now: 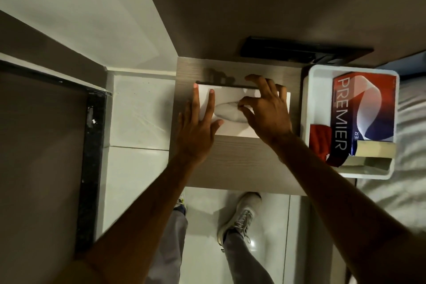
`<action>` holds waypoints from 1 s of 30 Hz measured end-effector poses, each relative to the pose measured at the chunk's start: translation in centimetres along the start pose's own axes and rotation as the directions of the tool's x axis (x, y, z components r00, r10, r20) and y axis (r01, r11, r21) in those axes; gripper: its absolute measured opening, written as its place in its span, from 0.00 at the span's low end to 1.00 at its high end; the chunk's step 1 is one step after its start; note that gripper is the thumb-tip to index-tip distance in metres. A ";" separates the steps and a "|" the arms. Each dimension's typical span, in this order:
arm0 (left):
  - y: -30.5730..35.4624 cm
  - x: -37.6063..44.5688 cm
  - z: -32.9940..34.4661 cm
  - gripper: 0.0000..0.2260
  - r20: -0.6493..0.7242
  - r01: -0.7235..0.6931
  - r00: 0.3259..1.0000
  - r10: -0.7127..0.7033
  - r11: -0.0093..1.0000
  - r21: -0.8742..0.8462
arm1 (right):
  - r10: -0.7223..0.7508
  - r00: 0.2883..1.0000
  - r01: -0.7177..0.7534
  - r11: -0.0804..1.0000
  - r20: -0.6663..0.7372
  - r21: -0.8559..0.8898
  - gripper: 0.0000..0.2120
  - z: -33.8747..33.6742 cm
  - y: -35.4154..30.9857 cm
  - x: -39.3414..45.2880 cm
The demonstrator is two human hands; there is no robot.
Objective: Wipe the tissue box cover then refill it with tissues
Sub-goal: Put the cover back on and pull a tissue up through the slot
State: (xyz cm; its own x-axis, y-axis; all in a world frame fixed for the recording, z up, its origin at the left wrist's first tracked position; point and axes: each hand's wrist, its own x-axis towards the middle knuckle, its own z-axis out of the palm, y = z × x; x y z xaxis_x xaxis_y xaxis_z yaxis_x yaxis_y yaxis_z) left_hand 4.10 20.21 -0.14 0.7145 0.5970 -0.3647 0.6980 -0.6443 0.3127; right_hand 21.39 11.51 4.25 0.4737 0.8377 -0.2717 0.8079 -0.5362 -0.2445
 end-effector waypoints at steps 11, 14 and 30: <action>0.1 -0.1 -0.3 0.36 -0.015 -0.020 1.000 0.020 0.999 -0.036 | 0.053 0.998 -0.050 0.992 -0.026 0.118 0.09 -1.1 0.6 0.6; 0.1 -0.1 -0.1 0.35 -0.029 -0.026 0.999 0.024 0.998 -0.054 | 0.066 0.997 -0.057 0.985 -0.051 0.163 0.09 -0.4 1.0 0.6; -0.1 -1.0 1.0 0.31 -0.058 0.015 0.998 -0.011 0.997 0.080 | 0.496 0.865 -0.404 0.778 -0.077 0.481 0.29 6.0 2.9 -8.6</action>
State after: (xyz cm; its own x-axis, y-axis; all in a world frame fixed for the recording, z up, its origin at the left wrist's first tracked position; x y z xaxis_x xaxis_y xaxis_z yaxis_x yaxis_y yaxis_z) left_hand 3.28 19.19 -0.71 0.7087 0.6307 -0.3162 0.7027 -0.6712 0.2360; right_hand 17.56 2.16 0.30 0.8375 0.4663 -0.2850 0.2688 -0.8055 -0.5281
